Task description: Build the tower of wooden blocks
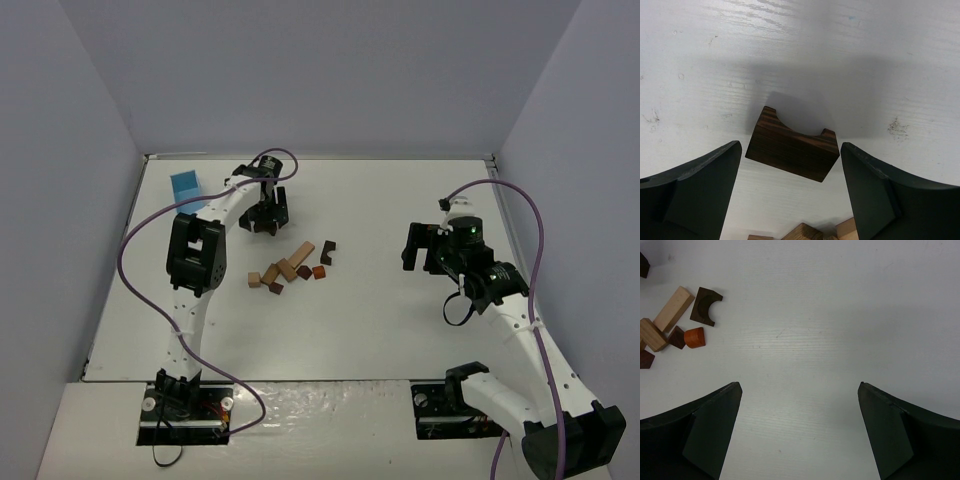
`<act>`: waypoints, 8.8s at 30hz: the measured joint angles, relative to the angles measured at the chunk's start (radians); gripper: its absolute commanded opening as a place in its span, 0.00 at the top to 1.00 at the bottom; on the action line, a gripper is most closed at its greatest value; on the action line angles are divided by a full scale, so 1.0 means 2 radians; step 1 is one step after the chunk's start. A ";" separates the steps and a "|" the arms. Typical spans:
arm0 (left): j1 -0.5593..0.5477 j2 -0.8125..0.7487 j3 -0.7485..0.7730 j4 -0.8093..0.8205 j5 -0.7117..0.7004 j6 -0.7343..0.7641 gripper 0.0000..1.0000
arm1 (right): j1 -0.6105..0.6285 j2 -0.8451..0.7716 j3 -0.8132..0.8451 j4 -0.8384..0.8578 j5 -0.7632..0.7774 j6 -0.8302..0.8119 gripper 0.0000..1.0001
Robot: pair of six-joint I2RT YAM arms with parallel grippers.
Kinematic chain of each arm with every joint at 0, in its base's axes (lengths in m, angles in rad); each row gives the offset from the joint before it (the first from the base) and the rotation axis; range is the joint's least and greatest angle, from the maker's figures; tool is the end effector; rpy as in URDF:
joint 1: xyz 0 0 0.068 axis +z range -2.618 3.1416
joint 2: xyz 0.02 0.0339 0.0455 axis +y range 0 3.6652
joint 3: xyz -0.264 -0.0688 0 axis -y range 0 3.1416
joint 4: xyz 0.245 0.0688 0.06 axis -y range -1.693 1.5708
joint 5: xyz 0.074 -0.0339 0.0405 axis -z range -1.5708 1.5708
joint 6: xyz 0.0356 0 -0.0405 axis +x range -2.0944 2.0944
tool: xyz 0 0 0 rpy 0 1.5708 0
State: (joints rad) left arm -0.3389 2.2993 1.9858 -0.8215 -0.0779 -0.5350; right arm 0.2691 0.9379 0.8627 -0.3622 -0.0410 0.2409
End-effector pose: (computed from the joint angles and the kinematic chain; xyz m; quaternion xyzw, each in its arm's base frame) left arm 0.4664 -0.1615 0.1928 -0.1039 0.9701 -0.0570 0.2118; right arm 0.2039 0.0577 0.3214 -0.0229 0.8433 0.1521 0.5150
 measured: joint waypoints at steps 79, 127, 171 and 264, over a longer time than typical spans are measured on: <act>-0.287 0.068 0.013 -0.006 -0.335 0.166 0.99 | 0.000 -0.030 -0.021 0.026 0.073 0.045 0.00; -0.290 -0.079 -0.010 -0.084 -0.100 -0.347 0.03 | 0.020 -0.184 0.073 -0.017 0.066 0.034 0.00; -0.239 0.005 0.012 -0.081 -0.039 -0.517 0.46 | 0.098 -0.162 0.047 -0.027 0.067 -0.003 0.00; 0.008 -0.168 -0.270 0.086 0.129 0.337 0.55 | 0.109 -0.154 0.038 -0.026 0.118 -0.004 0.00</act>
State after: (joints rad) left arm -0.3230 1.9636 1.4452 -0.6489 0.1801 0.1394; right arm 0.4870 0.6307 0.9379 -0.4149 0.1947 0.2328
